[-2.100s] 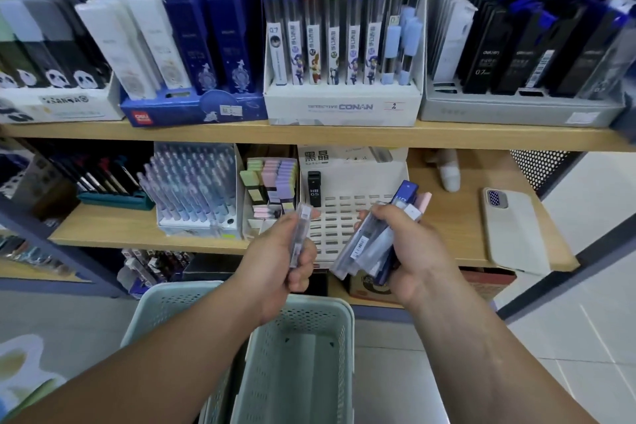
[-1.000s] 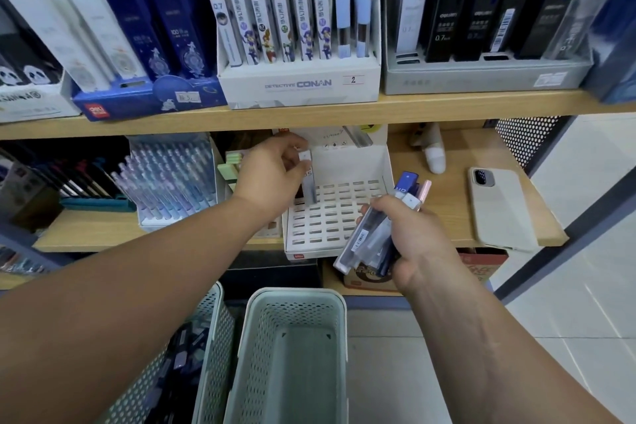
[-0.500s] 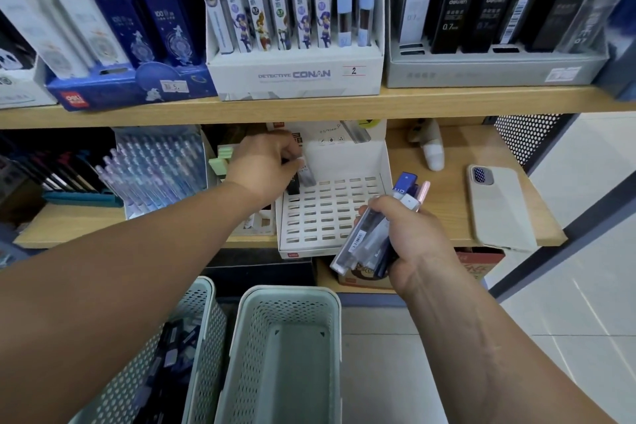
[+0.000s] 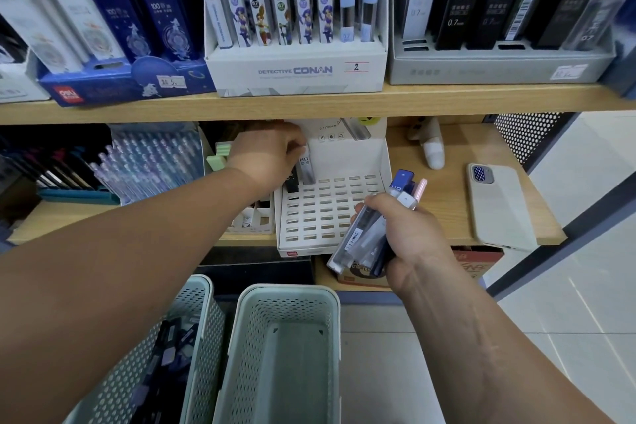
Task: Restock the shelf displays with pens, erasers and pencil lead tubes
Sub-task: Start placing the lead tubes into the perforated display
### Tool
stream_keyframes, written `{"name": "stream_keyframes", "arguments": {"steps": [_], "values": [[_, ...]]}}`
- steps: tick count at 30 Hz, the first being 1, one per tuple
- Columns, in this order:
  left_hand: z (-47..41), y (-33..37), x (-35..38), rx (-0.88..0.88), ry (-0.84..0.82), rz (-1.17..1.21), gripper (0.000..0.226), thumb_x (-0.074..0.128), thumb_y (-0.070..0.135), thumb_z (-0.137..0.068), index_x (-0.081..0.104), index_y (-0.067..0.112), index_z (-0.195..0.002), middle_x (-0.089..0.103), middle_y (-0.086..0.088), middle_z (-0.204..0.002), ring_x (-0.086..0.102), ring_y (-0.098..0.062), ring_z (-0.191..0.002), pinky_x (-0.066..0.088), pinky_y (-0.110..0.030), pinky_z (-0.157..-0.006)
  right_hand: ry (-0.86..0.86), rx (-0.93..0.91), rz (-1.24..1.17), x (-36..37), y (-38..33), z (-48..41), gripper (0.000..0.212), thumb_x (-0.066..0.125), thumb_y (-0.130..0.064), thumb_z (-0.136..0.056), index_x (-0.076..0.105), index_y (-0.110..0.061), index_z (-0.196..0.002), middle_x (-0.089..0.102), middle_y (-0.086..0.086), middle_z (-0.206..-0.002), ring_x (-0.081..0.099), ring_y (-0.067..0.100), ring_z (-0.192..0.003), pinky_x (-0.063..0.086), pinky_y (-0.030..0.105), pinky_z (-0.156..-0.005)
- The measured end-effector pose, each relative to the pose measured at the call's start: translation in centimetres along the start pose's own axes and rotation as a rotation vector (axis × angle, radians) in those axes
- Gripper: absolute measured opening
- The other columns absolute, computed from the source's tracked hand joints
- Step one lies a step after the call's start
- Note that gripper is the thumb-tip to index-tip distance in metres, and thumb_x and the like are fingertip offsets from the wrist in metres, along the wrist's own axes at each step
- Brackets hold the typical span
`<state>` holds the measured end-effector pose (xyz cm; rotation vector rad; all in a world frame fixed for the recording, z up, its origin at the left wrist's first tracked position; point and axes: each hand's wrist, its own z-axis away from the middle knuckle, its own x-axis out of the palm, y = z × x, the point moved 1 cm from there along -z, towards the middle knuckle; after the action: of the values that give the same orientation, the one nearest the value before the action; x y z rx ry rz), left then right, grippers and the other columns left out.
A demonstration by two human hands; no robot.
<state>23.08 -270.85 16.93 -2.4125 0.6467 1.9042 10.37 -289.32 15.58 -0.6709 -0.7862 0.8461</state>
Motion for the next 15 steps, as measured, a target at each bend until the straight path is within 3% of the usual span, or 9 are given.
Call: {"name": "stream_keyframes", "arguments": {"steps": [10,15], "values": [[0.5,-0.8,0.4,0.093,0.075,-0.017,0.018,0.064,0.028,-0.096,0.077,0.022,-0.106,0.072,0.0,-0.108,0.067,-0.027,-0.095,0.054,-0.039,-0.08,-0.012,0.012,-0.003,0.5,0.0,0.0,0.013,0.071,-0.01,-0.087,0.066,-0.015,-0.098,0.075,0.003,-0.073,0.07,0.016,-0.051,0.055,0.03,-0.045],[0.7,-1.0,1.1,0.223,0.112,-0.142,0.025,0.057,0.03,-0.097,0.079,0.019,-0.098,0.069,-0.008,-0.099,0.066,-0.035,-0.083,0.054,-0.04,-0.066,-0.008,0.002,-0.005,0.7,0.1,-0.2,0.013,0.072,-0.012,-0.087,0.065,-0.015,-0.097,0.074,0.006,-0.077,0.07,0.021,-0.059,0.058,0.033,-0.052]]}}
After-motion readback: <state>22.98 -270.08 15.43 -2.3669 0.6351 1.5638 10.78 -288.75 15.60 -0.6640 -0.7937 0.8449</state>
